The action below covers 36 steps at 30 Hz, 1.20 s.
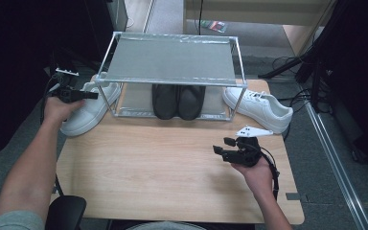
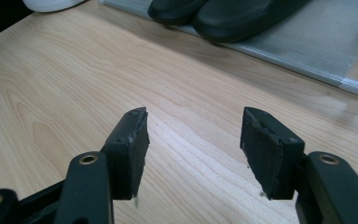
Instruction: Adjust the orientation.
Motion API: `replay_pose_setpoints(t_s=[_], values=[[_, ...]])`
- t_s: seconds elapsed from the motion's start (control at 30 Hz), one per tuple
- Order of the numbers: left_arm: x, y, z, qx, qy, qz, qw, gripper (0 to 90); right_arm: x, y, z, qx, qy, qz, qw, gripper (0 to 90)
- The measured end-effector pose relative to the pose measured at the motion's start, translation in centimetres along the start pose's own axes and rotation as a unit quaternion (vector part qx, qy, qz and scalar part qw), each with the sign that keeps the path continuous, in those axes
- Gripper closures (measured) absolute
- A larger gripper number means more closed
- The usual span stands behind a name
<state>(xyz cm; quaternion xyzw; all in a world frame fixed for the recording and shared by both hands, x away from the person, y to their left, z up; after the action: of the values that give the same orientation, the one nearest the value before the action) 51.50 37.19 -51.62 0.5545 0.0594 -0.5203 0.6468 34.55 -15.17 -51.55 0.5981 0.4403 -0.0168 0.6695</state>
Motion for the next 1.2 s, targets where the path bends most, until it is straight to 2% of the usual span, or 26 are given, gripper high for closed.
replay_pose_setpoints(t_s=[0.1, 0.33, 0.6, 0.83, 1.07, 1.2], values=[[-0.4, 0.0, 0.0, -0.021, 0.002, -0.004, 0.9998, 83.7, 0.1, 0.1, -0.1, -0.001, 0.001, 0.0, 1.0, 42.7], [-1.9, -0.2, 0.6, -0.051, 0.008, 0.007, 0.9986, 84.1, 0.7, 0.5, -0.5, -0.008, 0.012, 0.0, 0.9999, 42.3], [-3.4, -1.8, 1.7, -0.057, 0.016, 0.021, 0.998, 84.2, 1.1, 1.1, -1.2, -0.017, 0.03, 0.008, 0.9994, 41.6], [-5.3, -3.5, 3.6, -0.052, 0.01, 0.028, 0.9982, 84.1, 1.7, 1.6, -1.8, -0.023, 0.04, 0.006, 0.9989, 41.2], [-6.1, -5.8, 5.1, -0.06, 0.008, 0.028, 0.9977, 84.1, 2.4, 2.3, -2.3, -0.036, 0.048, 0.003, 0.9982, 40.9], [-6.4, -6.9, 6.5, -0.054, 0.009, 0.033, 0.998, 84.0, 2.8, 2.7, -2.6, -0.035, 0.059, 0.004, 0.9977, 40.9]])
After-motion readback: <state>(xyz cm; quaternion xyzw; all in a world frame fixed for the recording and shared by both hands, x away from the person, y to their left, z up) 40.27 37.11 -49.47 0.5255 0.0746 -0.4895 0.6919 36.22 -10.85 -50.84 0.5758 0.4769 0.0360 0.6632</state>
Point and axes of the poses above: each handheld gripper's, and its own axes: x roughly forward along the jaws, y roughly out of its top, z roughly to its right, the point moved 7 cm from there along x, roughly forward along the jaws, and after that the axes turned 9 degrees about -y, right-handed, at the moved point
